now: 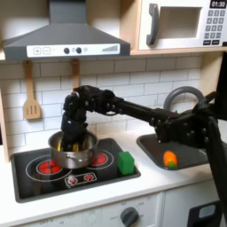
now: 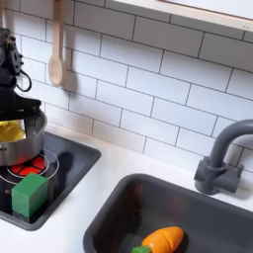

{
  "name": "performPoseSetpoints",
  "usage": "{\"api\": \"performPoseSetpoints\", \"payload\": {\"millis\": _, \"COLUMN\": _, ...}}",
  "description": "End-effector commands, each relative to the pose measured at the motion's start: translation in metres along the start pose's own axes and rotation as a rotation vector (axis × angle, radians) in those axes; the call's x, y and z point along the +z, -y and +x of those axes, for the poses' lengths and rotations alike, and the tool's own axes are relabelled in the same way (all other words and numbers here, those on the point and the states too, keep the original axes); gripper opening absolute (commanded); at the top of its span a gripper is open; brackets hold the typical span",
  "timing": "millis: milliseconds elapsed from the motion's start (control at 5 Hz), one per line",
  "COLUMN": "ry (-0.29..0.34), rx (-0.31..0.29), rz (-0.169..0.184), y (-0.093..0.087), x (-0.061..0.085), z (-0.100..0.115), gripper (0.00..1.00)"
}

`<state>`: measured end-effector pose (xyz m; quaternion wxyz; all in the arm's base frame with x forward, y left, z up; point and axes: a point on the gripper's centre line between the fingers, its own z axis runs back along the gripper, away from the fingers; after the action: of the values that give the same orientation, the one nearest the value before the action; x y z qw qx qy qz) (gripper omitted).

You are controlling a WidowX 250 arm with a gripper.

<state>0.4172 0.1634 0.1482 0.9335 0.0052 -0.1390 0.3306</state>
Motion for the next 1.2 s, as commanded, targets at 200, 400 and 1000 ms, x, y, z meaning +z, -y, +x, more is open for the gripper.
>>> {"api": "performPoseSetpoints", "payload": {"millis": 200, "ry": -0.021, "rx": -0.022, "rz": 0.008, "y": -0.002, "x": -0.006, "z": -0.004, "gripper": 0.00}}
{"api": "performPoseSetpoints", "payload": {"millis": 400, "ry": -0.022, "rx": -0.033, "rz": 0.003, "y": -0.002, "x": -0.006, "z": -0.005, "gripper": 0.00}}
{"api": "performPoseSetpoints", "payload": {"millis": 1000, "ry": 0.028, "rx": -0.137, "rz": -0.040, "y": 0.001, "x": 0.020, "z": -0.011, "gripper": 0.00}}
